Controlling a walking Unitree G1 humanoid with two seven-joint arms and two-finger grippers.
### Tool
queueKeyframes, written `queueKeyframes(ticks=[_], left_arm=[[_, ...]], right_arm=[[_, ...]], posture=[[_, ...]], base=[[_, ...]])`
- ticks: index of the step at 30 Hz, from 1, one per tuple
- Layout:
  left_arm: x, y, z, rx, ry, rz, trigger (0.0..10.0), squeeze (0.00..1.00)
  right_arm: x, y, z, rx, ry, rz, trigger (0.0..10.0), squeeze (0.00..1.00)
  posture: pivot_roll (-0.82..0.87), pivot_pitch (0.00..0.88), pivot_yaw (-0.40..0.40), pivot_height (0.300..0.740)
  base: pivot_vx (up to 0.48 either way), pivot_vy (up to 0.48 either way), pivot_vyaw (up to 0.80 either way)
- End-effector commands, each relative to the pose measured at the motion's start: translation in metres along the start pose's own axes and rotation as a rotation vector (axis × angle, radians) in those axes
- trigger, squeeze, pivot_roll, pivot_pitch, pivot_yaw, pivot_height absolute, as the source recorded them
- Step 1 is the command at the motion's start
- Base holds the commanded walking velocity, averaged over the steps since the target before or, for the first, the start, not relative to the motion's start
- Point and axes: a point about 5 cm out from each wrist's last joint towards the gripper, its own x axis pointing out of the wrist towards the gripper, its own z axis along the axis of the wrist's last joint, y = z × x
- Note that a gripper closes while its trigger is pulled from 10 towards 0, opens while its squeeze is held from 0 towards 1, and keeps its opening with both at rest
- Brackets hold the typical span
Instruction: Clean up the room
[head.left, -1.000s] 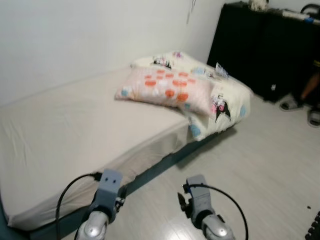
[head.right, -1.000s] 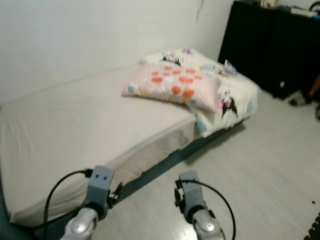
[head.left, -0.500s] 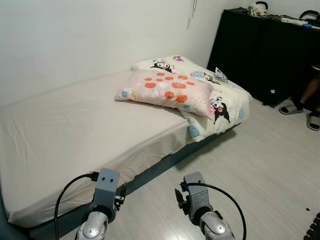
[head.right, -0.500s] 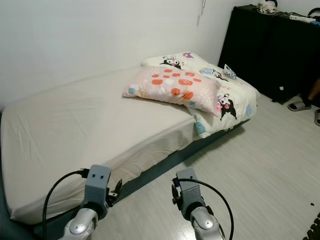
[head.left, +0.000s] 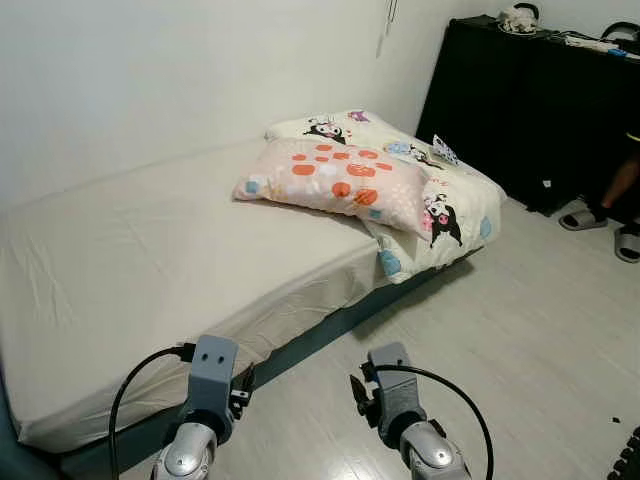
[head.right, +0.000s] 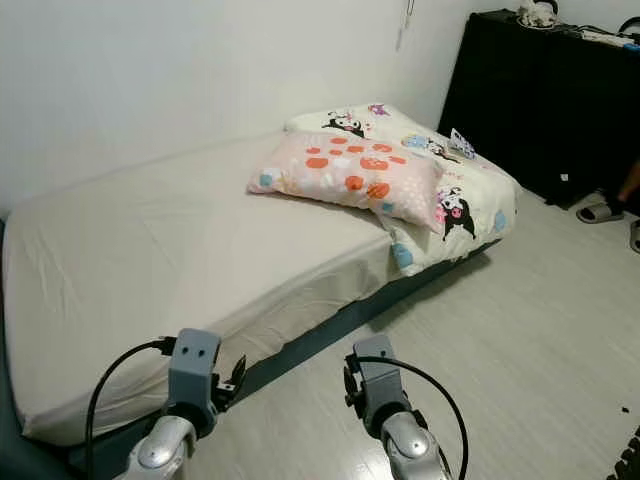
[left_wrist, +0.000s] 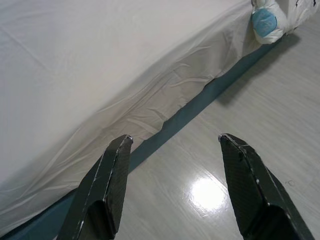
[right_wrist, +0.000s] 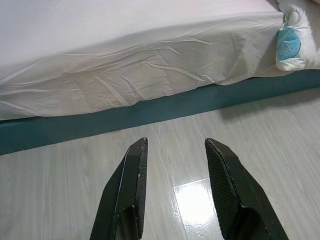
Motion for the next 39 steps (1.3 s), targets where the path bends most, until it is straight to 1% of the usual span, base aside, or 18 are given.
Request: queueKeyframes(ticks=[1,39], left_arm=[[-0.0029,-0.0016,-0.0009,-0.024,-0.003,-0.001,10.0,0.00],[-0.0040,0.0004,-0.0013,-0.034,-0.003,0.004,10.0,0.00]], right_arm=[[0.0000,0.0000,-0.0003,-0.003,-0.004,0.002,10.0,0.00],[0.0012,0.0012,0.0002,-0.007,-0.004,0.013,10.0,0.00]], posture=[[-0.02,0.089,-0.035,0.740],[-0.02,0.094,-0.040,0.740]], base=[[0.000,0.000,0.00],[0.289,0.000,0.00]])
